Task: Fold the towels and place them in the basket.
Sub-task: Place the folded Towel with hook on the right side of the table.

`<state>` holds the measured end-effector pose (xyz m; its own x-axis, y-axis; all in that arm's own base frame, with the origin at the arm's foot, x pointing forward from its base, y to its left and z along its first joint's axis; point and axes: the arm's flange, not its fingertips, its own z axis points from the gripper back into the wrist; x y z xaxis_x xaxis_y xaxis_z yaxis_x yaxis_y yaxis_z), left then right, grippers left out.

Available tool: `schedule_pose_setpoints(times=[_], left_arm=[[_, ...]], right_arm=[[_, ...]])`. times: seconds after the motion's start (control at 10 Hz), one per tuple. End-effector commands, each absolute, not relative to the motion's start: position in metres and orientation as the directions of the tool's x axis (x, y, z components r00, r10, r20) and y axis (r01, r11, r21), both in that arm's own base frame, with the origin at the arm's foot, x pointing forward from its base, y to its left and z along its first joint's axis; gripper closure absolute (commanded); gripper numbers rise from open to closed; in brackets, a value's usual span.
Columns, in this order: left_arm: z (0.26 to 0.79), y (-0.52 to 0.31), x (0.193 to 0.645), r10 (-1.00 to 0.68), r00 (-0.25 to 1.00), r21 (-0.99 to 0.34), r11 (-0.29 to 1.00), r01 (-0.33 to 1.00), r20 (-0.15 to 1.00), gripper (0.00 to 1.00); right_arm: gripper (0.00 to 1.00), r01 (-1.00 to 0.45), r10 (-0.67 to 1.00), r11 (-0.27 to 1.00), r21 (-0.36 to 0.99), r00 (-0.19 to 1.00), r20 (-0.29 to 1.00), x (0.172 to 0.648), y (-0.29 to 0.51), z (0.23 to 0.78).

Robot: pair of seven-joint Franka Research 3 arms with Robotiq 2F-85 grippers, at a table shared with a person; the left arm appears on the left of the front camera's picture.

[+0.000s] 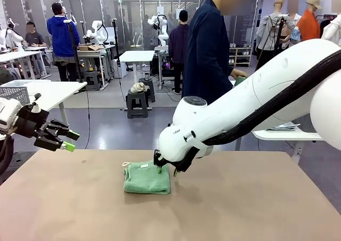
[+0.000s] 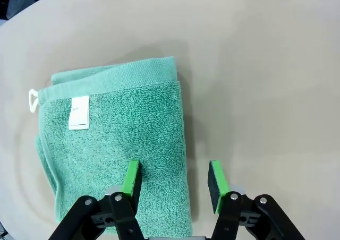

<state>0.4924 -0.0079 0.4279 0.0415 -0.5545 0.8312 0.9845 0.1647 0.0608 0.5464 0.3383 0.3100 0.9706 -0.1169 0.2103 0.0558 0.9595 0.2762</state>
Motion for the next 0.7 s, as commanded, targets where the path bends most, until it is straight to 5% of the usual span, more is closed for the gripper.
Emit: schedule_pose_setpoints(times=[0.0, 0.1, 0.2, 0.3, 0.4, 0.6], left_arm=[[0.4293, -0.0076, 0.4922, -0.551, 0.038, 0.063, 0.164, 0.984, 0.833, 0.26], [0.4293, -0.0076, 0.4922, -0.551, 0.038, 0.063, 0.164, 0.984, 0.833, 0.26], [0.4293, -0.0076, 0.4922, -0.551, 0.038, 0.063, 0.164, 0.984, 0.833, 0.26], [0.4293, -0.0076, 0.4922, -0.551, 0.038, 0.063, 0.164, 0.984, 0.833, 0.26], [0.4293, -0.0076, 0.4922, -0.551, 0.038, 0.063, 0.164, 0.984, 0.833, 0.26], [0.4293, -0.0076, 0.4922, -0.551, 0.038, 0.063, 0.164, 0.984, 0.833, 0.26]], right_arm=[[0.36, 0.046, -0.122, 0.955, 0.293, 0.960, 0.250, 0.5420, 0.3426, 0.3038], [0.55, 0.042, -0.124, 0.952, 0.304, 0.959, 0.255, 0.5420, 0.3421, 0.3027], [0.56, 0.038, -0.127, 0.948, 0.317, 0.956, 0.264, 0.5412, 0.3413, 0.3006], [0.75, 0.039, -0.130, 0.948, 0.316, 0.954, 0.272, 0.5410, 0.3414, 0.2996], [0.58, 0.038, -0.127, 0.951, 0.306, 0.953, 0.276, 0.5410, 0.3429, 0.2978], [0.78, 0.032, -0.117, 0.954, 0.298, 0.955, 0.271, 0.5424, 0.3455, 0.2955]])
